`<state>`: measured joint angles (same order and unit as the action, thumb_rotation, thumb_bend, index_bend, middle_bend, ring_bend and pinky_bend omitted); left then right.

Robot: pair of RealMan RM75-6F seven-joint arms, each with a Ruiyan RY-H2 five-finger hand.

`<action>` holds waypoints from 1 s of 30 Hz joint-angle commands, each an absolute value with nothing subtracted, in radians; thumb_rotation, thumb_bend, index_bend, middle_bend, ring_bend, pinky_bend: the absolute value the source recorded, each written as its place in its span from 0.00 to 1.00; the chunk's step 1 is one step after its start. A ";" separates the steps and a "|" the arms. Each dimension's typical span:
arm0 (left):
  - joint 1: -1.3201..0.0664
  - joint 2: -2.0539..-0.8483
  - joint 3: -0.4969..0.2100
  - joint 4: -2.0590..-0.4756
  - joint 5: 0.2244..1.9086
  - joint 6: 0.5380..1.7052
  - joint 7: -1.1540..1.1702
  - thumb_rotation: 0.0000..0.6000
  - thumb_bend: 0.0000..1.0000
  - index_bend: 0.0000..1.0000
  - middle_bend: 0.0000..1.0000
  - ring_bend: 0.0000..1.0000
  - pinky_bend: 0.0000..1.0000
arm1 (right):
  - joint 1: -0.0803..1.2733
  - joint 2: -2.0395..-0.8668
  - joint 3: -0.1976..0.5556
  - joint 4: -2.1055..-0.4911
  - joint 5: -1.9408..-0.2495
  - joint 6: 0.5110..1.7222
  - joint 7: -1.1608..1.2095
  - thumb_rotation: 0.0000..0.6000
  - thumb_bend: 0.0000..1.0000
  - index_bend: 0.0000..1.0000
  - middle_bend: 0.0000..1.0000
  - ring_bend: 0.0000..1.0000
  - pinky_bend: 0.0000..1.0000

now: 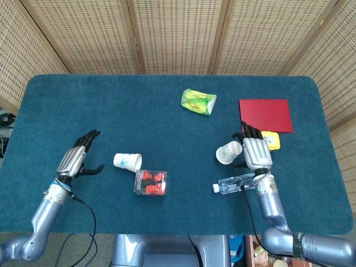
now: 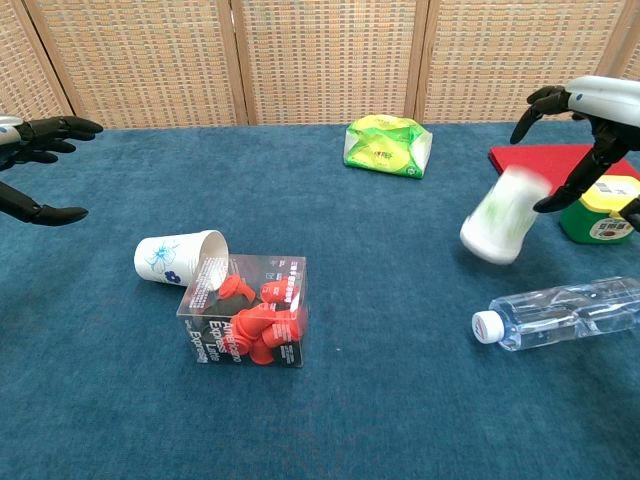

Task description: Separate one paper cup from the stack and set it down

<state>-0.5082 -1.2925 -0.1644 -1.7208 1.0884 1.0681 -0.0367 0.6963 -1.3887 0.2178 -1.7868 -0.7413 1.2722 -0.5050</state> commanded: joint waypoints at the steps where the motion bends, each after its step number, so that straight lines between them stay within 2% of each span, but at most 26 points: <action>1: -0.492 -1.271 -0.163 -1.737 1.109 1.095 -0.033 1.00 0.27 0.00 0.00 0.00 0.00 | 0.689 -1.383 0.216 -1.791 -0.756 1.277 -0.508 1.00 0.12 0.26 0.00 0.00 0.08; 6: -0.461 -1.240 -0.148 -1.743 1.157 1.144 -0.025 1.00 0.25 0.00 0.00 0.00 0.00 | 0.671 -1.368 0.201 -1.790 -0.790 1.289 -0.515 1.00 0.11 0.24 0.00 0.00 0.07; 14: -0.382 -1.225 -0.088 -1.716 1.269 1.299 0.102 1.00 0.25 0.00 0.00 0.00 0.00 | 0.598 -1.330 0.112 -1.738 -0.980 1.377 -0.529 1.00 0.11 0.24 0.00 0.00 0.07; 22: -0.272 -1.211 -0.008 -1.649 1.370 1.434 0.160 1.00 0.25 0.00 0.00 0.00 0.00 | 0.469 -1.288 0.046 -1.659 -1.161 1.508 -0.441 1.00 0.11 0.24 0.00 0.00 0.07; 30: -0.175 -1.222 0.040 -1.582 1.450 1.543 0.134 1.00 0.25 0.00 0.00 0.00 0.00 | 0.364 -1.256 0.018 -1.583 -1.258 1.597 -0.380 1.00 0.11 0.22 0.00 0.00 0.05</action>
<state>-0.1851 -1.2201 0.0317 -1.5895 1.4416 1.5331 0.1387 0.3838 -1.2664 0.0259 -1.6001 -1.2391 1.5826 -0.3959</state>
